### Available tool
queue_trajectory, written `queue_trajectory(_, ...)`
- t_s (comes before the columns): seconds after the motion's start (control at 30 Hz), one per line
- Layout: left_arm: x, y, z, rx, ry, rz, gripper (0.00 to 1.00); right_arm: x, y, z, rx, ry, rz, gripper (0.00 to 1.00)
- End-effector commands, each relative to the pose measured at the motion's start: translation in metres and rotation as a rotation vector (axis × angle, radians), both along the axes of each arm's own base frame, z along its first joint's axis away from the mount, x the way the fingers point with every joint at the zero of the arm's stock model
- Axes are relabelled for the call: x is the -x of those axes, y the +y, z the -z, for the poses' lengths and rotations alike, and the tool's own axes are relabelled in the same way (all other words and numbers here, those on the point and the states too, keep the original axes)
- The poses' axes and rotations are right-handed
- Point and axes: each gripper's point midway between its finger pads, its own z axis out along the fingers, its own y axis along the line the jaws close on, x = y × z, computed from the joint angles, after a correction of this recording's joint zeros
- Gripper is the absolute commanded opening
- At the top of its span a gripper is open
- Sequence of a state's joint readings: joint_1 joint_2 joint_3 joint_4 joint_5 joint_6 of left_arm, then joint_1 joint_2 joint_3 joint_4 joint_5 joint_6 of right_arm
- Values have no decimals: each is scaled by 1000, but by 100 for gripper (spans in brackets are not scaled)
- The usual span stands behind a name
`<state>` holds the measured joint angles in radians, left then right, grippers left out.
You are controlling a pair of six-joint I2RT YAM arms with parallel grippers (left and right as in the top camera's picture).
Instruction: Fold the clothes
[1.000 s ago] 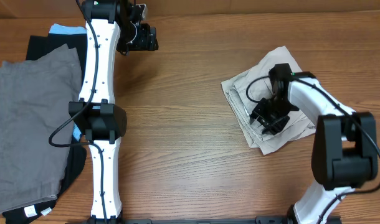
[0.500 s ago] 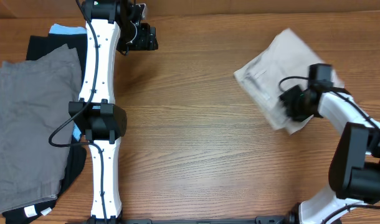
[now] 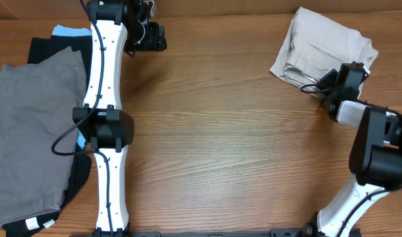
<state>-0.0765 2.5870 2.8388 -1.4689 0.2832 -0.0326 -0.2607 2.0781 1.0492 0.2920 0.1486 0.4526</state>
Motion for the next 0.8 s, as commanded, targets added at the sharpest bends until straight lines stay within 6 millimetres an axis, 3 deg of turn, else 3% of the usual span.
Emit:
queue_trajectory(0.0,-5,2,-9,10,-29,-29,70,25,-29,56,62,111,50,52)
queue_trajectory(0.2,-9,-2,-11,12,-48,-23,71,-7,-49,55,83,48,66,57)
queue_trajectory(0.5,-15,-21,-15,20,-88,3,72,-66,-70,-11,146,-81,-6,60)
queue_trajectory(0.67,-16,-32,-17,22,-103,23,73,-81,-73,-29,103,-70,-70,61)
queue_trajectory(0.77,-14,-37,-17,22,-101,32,75,-82,-67,-32,26,-16,-132,66)
